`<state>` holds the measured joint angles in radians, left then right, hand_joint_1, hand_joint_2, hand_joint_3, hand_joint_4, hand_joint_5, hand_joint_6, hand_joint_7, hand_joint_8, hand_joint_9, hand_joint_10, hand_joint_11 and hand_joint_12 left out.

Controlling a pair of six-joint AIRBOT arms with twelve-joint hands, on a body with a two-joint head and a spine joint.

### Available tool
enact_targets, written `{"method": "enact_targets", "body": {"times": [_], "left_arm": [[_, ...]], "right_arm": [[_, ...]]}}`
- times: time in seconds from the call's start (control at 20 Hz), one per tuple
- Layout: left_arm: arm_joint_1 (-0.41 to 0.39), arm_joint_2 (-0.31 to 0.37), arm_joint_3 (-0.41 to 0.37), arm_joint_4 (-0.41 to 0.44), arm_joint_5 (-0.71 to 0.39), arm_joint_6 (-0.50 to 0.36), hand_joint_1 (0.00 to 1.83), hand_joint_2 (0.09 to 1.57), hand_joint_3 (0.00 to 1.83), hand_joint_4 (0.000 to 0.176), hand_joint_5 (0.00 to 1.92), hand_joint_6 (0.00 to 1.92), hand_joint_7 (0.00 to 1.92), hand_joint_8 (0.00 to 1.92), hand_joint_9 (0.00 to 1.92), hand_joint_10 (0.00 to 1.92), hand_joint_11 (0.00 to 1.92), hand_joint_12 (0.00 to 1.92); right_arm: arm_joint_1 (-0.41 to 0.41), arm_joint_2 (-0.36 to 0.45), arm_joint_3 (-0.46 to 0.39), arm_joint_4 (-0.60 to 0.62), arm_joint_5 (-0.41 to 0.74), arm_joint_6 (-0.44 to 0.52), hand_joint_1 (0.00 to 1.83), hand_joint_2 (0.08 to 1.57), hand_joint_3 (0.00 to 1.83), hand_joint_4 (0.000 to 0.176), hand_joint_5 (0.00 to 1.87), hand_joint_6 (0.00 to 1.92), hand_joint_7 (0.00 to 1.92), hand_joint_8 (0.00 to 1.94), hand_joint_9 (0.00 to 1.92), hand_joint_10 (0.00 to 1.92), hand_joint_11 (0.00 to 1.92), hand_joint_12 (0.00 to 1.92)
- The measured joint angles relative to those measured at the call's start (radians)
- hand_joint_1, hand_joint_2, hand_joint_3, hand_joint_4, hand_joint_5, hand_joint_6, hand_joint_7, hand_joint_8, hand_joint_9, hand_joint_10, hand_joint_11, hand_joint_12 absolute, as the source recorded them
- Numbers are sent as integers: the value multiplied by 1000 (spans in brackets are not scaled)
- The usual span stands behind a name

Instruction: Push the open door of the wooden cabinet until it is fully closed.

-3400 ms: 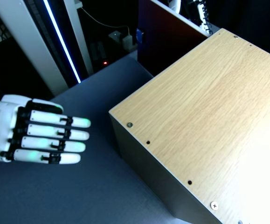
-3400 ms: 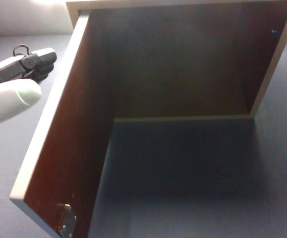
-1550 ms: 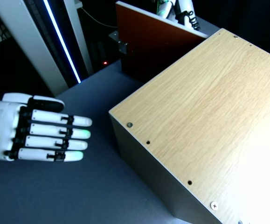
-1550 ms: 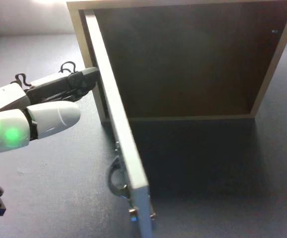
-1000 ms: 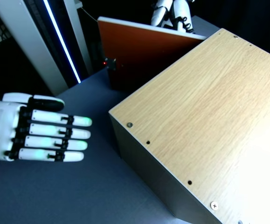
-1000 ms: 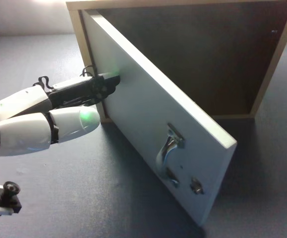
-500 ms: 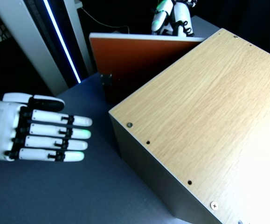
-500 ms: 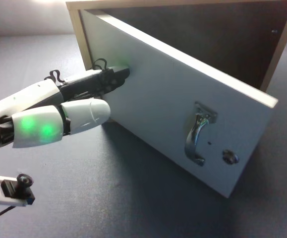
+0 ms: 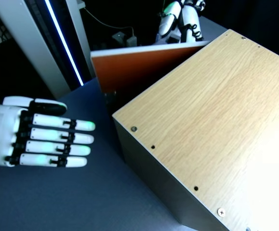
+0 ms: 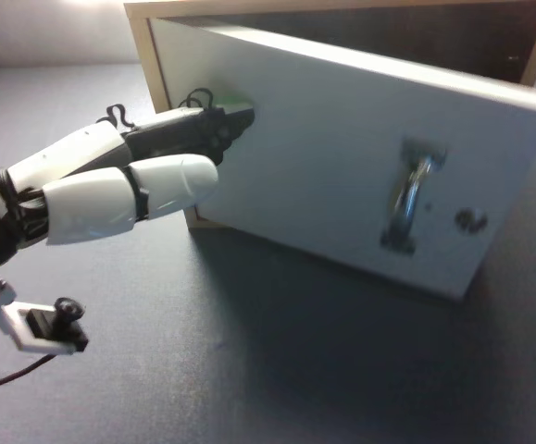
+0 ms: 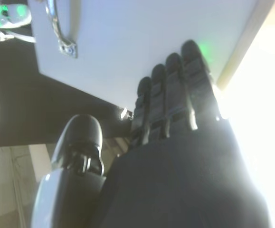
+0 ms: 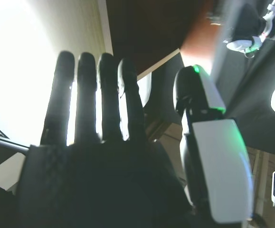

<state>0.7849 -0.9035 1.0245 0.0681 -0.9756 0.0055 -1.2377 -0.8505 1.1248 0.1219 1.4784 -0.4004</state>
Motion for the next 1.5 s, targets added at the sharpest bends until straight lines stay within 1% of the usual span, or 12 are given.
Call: {"method": "enact_targets", "body": {"times": [0.3,0.5,0.8,0.85,0.95,1.0,1.1,1.15,1.2,1.3,1.4,1.5], "left_arm": [[-35,-30,24,7,18,0,0,1466,0,0,168,1,160,1,175,0,213,71],[-48,-42,33,16,18,0,0,1459,0,0,171,6,182,7,211,12,250,86],[-47,-29,13,13,17,0,0,1434,0,0,156,0,179,2,203,4,222,74],[-46,-17,0,16,12,0,0,1427,0,14,156,0,156,0,177,0,205,69],[-2,32,-39,18,-51,0,3,1442,0,19,206,8,200,9,212,9,231,90],[27,55,-55,2,-79,0,0,1429,0,32,195,2,203,9,214,8,227,91],[85,98,-83,-47,-134,0,0,1411,0,1,241,4,245,5,234,4,229,110],[109,116,-96,-71,-164,0,0,1398,0,0,242,1,248,2,241,4,227,113],[139,131,-113,-114,-212,0,3,1355,0,16,208,0,231,12,227,10,28,499],[185,141,-123,-159,-282,0,76,1382,4,7,229,5,254,11,219,6,5,441],[213,143,-128,-201,-322,0,47,1406,6,0,255,7,280,9,253,11,66,402],[230,143,-130,-238,-363,0,195,1416,3,0,235,2,240,2,221,3,37,401]], "right_arm": [[0,0,1,0,1,0,508,1281,0,0,391,1,383,3,334,2,203,267],[0,0,1,0,2,1,519,1282,0,0,395,3,393,6,348,7,216,265],[0,-1,1,0,2,4,510,1296,3,0,388,0,391,1,348,3,216,261],[0,-1,1,0,4,5,509,1292,1,0,388,0,393,2,349,3,217,260],[0,-1,1,0,7,7,529,1297,2,0,392,2,402,4,360,6,226,260],[0,-1,1,1,9,7,540,1303,4,0,394,2,399,2,355,3,224,259],[0,-1,1,0,28,8,576,1306,3,0,393,1,389,1,352,1,233,264],[0,-1,-3,2,39,8,566,1299,0,0,396,2,403,6,371,8,252,274],[0,1,-4,1,49,8,579,1283,0,0,401,1,419,5,400,4,220,319],[0,3,-11,8,76,8,553,1308,8,0,382,0,417,2,382,1,190,325],[0,7,-12,9,103,8,580,1305,0,0,374,0,388,0,309,0,11,538],[10,7,-14,16,132,9,664,1321,5,0,366,0,366,2,323,4,48,590]]}}
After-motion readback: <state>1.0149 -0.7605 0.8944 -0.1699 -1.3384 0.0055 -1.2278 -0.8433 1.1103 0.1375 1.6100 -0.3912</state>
